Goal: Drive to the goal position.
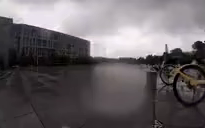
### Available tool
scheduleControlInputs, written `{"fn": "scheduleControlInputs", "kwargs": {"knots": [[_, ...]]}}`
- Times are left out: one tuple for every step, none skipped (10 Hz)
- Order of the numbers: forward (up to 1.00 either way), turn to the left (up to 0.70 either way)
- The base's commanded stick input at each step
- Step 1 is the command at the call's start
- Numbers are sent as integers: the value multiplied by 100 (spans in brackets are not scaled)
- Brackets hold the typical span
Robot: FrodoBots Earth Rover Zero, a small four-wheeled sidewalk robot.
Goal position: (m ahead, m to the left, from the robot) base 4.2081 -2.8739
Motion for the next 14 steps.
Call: {"fn": "scheduleControlInputs", "kwargs": {"knots": [[70,0],[70,0],[70,0],[70,0],[70,0],[70,0],[70,0],[70,-11],[70,-29],[70,-35],[70,-35],[70,-35],[70,-35],[70,-35]]}}
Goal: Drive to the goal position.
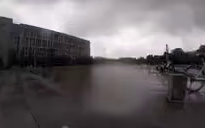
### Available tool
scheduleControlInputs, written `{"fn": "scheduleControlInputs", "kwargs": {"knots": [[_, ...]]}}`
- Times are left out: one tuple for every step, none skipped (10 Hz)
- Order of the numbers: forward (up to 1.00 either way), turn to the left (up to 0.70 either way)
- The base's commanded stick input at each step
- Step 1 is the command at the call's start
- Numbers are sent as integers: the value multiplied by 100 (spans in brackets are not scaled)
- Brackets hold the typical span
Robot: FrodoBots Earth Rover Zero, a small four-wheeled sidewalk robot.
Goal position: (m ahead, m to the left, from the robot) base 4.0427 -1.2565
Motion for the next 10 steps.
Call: {"fn": "scheduleControlInputs", "kwargs": {"knots": [[70,-33],[70,-27],[70,-20],[70,-14],[70,-8],[70,-1],[70,0],[70,0],[70,0],[70,0]]}}
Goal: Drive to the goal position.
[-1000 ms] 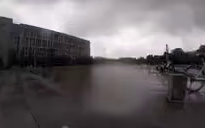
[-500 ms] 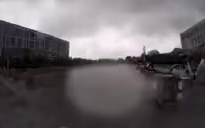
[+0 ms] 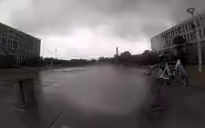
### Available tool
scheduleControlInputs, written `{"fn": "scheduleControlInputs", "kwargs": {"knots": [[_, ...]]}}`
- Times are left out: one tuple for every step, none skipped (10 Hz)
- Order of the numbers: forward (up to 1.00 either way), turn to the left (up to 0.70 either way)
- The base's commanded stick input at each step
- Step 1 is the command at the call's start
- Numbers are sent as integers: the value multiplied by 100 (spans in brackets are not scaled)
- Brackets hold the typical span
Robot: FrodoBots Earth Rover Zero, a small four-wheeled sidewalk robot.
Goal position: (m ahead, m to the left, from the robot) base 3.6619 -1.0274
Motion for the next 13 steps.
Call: {"fn": "scheduleControlInputs", "kwargs": {"knots": [[70,0],[70,0],[70,0],[70,0],[70,0],[70,0],[70,0],[70,0],[70,0],[70,0],[70,0],[70,0],[70,0]]}}
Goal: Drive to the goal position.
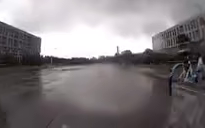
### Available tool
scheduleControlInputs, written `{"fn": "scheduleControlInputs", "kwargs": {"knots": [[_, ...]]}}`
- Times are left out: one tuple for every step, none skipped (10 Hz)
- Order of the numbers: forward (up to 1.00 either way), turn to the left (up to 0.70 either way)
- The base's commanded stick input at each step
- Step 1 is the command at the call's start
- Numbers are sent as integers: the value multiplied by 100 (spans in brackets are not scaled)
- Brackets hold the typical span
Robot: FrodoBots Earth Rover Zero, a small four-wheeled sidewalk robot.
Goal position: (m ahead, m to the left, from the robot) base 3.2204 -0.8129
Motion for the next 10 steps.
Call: {"fn": "scheduleControlInputs", "kwargs": {"knots": [[70,0],[70,0],[70,0],[70,0],[70,0],[70,0],[70,0],[70,0],[70,0],[70,0]]}}
